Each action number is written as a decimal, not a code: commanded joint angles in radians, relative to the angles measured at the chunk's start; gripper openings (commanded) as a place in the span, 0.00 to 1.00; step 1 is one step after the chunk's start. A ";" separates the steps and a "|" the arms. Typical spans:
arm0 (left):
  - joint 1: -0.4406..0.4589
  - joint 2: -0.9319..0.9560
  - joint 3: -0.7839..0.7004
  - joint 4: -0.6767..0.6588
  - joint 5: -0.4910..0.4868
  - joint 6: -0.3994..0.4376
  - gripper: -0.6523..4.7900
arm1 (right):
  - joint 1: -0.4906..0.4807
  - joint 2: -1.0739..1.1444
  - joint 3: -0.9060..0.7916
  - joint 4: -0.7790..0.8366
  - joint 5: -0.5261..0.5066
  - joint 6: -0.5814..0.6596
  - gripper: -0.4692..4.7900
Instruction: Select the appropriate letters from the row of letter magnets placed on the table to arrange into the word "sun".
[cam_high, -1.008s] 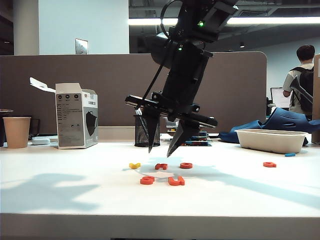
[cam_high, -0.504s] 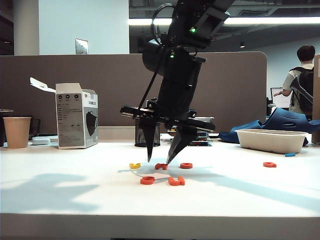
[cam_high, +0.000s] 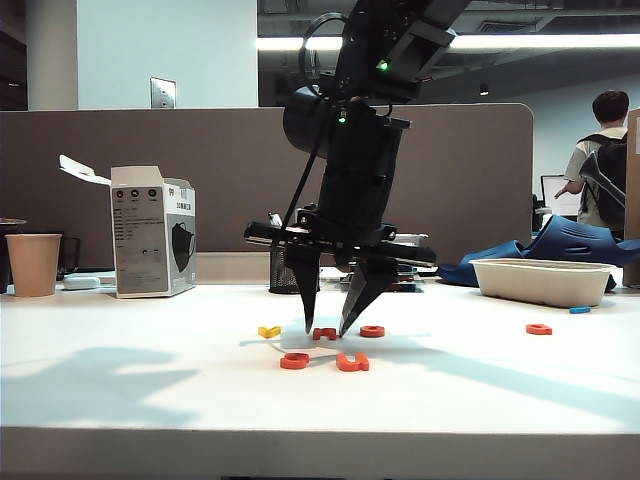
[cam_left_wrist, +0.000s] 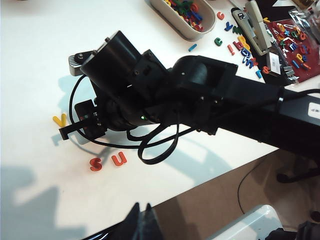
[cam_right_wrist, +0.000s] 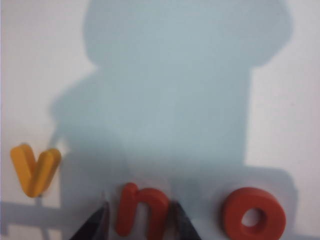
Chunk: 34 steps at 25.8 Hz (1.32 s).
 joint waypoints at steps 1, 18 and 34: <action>0.000 -0.003 0.003 0.006 0.002 0.014 0.11 | 0.011 0.029 -0.004 -0.036 0.005 -0.006 0.40; 0.000 -0.003 0.004 0.006 0.003 0.033 0.11 | 0.051 0.058 -0.004 -0.090 0.056 -0.019 0.28; 0.000 -0.003 0.004 0.002 0.003 0.033 0.11 | 0.038 0.063 0.172 -0.176 0.131 -0.032 0.29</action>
